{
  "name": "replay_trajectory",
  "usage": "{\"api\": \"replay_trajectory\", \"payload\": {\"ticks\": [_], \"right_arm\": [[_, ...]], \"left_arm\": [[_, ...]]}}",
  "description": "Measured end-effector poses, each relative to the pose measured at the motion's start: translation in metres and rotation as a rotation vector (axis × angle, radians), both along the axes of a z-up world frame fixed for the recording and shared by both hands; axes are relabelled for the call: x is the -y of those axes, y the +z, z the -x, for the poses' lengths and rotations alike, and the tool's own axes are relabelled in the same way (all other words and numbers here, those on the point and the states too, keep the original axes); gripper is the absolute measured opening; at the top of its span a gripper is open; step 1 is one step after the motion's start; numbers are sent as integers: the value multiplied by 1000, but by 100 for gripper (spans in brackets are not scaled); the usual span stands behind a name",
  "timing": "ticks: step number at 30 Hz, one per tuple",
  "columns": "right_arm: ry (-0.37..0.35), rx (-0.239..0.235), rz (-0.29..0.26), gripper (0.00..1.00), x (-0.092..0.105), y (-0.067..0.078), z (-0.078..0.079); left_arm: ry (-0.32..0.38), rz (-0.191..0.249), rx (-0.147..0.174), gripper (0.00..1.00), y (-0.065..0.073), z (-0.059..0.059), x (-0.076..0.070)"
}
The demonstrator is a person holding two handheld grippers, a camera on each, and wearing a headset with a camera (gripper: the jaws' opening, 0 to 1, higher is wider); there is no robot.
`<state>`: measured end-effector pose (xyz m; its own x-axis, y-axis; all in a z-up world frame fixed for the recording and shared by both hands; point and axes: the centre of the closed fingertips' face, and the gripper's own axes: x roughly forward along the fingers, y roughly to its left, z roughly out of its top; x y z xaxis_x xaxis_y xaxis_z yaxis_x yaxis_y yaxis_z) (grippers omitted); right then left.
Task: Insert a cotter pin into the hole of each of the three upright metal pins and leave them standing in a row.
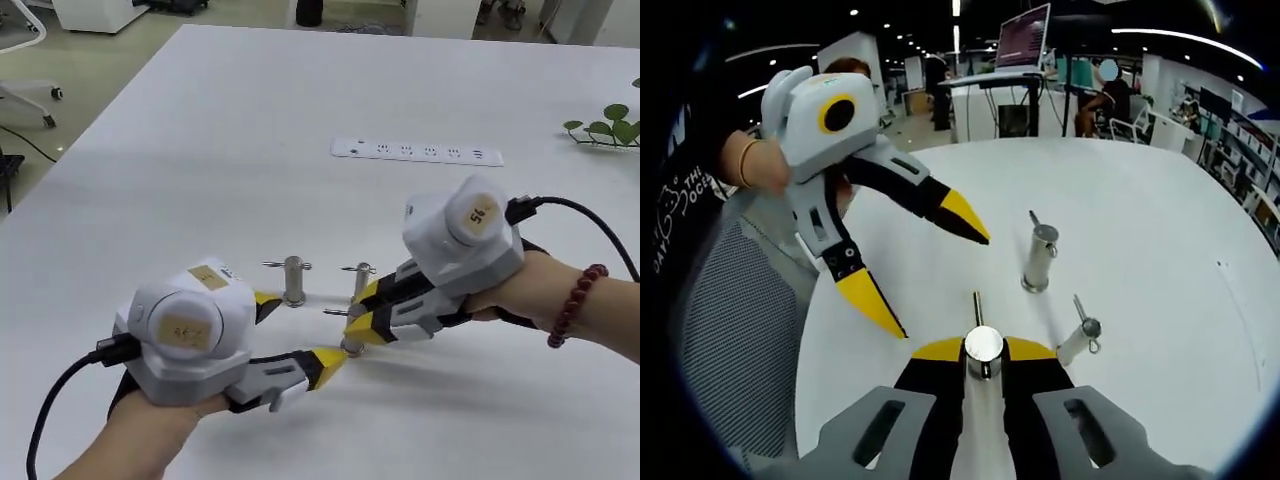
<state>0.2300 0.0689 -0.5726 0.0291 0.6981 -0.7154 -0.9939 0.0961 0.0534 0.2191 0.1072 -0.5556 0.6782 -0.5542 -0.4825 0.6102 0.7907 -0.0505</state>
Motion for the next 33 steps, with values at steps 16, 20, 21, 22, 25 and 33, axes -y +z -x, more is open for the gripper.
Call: {"api": "replay_trajectory", "payload": {"ticks": [16, 20, 21, 22, 25, 33], "right_arm": [[21, 37, -16, 8, 15, 10, -6], [18, 53, 4, 8, 23, 10, -9], [16, 53, 4, 8, 25, 11, -10], [13, 52, 3, 8, 26, 12, -11], [8, 55, 16, 8, 33, 12, -15], [-2, 56, 51, 8, 51, 10, -25]], "left_arm": [[73, 51, 34, 73, 17, 2, -13], [90, 57, 41, 79, 20, 2, -16], [92, 73, 48, 80, 23, 3, -16], [89, 84, 52, 81, 25, 4, -15], [82, 67, 63, 85, 26, 5, -16], [66, 58, 80, 93, 28, 6, -16]]}}
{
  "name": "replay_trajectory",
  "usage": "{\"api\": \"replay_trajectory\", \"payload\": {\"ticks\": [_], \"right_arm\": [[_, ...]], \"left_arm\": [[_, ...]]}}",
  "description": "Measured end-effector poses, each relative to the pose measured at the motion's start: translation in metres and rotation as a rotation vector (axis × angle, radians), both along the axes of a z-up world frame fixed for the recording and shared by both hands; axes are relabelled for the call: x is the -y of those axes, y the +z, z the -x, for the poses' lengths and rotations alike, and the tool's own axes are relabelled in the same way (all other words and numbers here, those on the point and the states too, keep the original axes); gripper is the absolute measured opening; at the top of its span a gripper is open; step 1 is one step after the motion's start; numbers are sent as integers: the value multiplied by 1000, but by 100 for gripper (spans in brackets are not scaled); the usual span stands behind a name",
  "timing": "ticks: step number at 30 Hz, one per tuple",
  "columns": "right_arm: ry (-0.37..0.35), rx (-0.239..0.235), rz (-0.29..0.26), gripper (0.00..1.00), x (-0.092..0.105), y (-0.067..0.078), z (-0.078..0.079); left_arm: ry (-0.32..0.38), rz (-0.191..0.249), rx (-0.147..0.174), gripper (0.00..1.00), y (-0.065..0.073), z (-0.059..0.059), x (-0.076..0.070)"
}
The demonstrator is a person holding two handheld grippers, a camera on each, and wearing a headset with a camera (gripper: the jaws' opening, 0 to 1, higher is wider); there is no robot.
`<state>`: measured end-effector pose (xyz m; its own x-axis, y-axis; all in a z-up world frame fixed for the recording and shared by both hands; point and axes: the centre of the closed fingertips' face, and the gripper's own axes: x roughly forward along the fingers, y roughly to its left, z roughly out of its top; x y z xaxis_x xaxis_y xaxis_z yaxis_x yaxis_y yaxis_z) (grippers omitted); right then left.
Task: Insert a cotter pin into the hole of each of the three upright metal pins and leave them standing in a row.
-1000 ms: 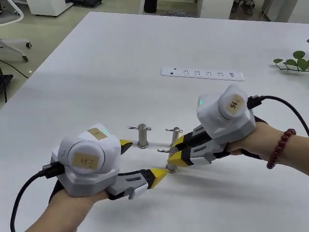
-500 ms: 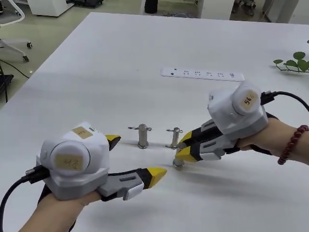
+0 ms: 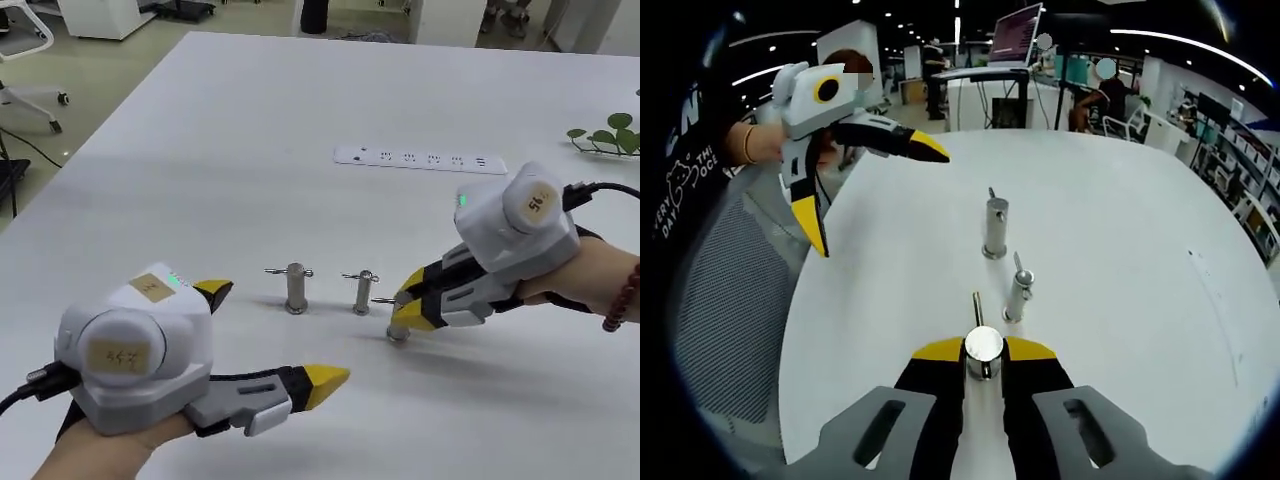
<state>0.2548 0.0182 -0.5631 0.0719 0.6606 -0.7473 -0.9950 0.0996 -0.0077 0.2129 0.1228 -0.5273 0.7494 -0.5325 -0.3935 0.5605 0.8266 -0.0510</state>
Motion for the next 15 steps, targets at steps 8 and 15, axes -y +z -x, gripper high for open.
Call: {"api": "replay_trajectory", "payload": {"ticks": [8, 15], "right_arm": [[-21, 6, 17, 8, 12, 3, -11], [-32, 7, 31, 8, 18, 4, -19]], "left_arm": [[-9, -2, -2, 97, 0, 1, 1], [-4, -14, -11, 97, -4, 1, -1]]}}
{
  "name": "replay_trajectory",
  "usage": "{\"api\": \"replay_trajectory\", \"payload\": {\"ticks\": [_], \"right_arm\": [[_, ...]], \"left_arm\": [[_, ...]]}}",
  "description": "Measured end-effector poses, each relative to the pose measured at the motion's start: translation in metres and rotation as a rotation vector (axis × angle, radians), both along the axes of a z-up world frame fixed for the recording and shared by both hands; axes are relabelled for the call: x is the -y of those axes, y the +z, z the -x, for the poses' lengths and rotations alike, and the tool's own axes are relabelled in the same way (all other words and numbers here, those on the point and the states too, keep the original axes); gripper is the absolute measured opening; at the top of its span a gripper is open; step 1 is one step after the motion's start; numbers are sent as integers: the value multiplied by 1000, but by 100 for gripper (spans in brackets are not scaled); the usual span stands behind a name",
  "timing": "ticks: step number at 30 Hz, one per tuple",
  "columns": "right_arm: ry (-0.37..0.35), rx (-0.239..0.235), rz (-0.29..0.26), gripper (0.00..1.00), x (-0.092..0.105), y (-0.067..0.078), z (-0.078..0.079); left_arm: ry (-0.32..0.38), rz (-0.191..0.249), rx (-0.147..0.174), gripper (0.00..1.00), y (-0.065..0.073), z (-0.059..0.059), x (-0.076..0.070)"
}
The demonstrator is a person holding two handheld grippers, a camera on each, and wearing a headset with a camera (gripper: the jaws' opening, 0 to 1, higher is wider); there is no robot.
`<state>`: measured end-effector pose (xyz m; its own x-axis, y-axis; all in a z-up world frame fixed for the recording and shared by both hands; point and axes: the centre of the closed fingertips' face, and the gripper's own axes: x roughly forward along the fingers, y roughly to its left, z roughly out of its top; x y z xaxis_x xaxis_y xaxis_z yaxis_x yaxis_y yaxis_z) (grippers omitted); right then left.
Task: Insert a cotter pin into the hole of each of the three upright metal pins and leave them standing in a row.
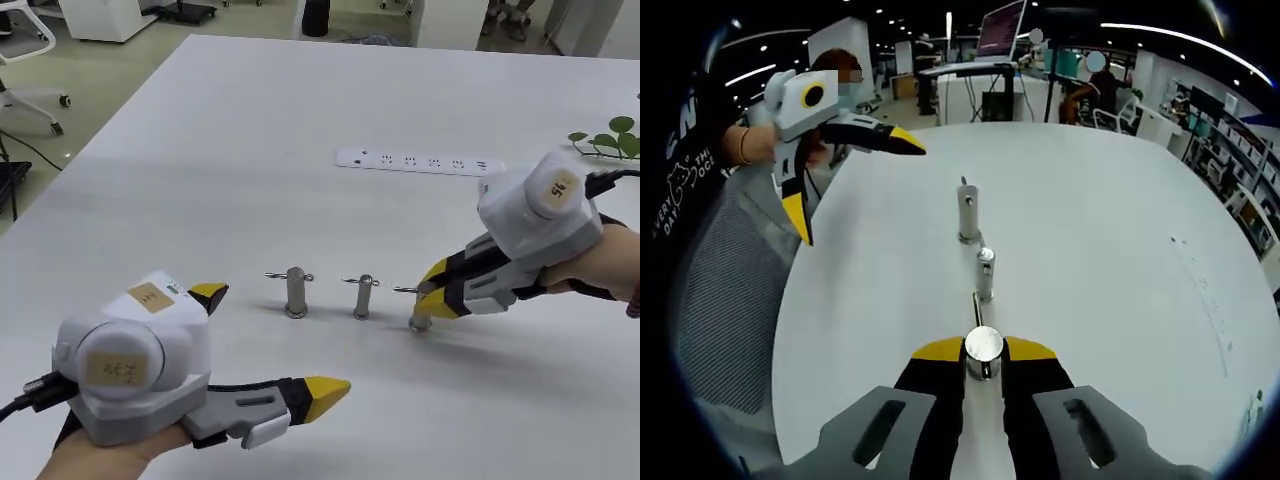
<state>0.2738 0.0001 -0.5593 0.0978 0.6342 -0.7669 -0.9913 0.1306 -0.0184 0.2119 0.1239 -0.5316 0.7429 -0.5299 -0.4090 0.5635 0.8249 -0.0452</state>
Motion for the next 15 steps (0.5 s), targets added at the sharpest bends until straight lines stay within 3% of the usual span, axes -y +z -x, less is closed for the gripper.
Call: {"api": "replay_trajectory", "payload": {"ticks": [15], "right_arm": [[-4, 1, 36, 8, 16, -5, -13]], "left_arm": [[-5, -2, 0, 96, -2, 1, 0]]}}
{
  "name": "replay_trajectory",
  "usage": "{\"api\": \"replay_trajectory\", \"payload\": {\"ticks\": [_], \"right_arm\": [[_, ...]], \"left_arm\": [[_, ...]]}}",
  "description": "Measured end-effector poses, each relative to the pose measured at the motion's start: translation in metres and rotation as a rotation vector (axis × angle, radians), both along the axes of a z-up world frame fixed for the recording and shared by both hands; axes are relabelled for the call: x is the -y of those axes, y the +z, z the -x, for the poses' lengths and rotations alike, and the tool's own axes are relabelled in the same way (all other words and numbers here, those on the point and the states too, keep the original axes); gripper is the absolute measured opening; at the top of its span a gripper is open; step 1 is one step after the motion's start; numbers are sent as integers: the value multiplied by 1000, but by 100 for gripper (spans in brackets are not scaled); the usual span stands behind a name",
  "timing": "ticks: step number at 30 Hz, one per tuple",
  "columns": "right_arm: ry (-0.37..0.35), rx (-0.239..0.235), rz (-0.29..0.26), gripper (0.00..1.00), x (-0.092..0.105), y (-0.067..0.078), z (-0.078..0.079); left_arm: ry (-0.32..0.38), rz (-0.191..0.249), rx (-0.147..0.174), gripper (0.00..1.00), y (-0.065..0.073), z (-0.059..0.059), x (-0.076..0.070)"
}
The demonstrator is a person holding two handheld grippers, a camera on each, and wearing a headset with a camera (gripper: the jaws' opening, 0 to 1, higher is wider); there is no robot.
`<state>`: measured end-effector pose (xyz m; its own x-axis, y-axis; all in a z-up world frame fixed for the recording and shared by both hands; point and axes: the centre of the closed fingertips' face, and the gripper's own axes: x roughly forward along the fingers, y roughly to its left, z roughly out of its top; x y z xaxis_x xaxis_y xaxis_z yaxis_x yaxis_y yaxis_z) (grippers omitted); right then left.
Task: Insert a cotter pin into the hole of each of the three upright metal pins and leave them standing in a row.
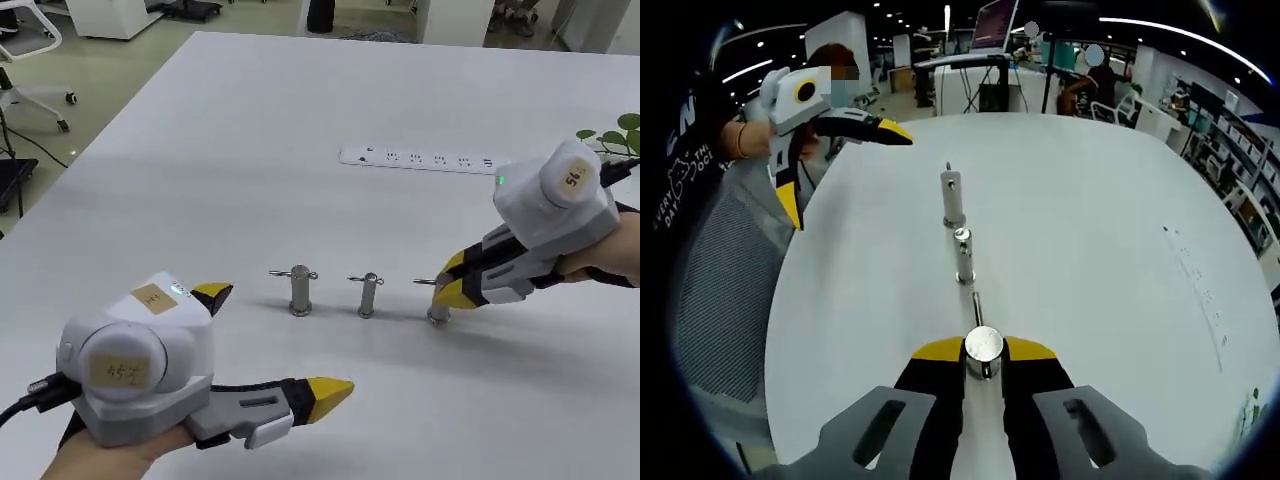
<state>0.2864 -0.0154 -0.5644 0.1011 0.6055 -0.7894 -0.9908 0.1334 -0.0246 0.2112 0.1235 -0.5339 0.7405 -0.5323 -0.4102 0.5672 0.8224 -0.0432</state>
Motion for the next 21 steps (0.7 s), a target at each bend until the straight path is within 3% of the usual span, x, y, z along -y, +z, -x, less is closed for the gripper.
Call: {"api": "replay_trajectory", "payload": {"ticks": [16, 21], "right_arm": [[33, -2, 10, 8, 5, -6, -3], [65, 4, 27, 8, 8, -7, -3]], "left_arm": [[-6, -3, -9, 95, -2, 2, 1], [-10, 14, -6, 95, 0, 2, 3]]}}
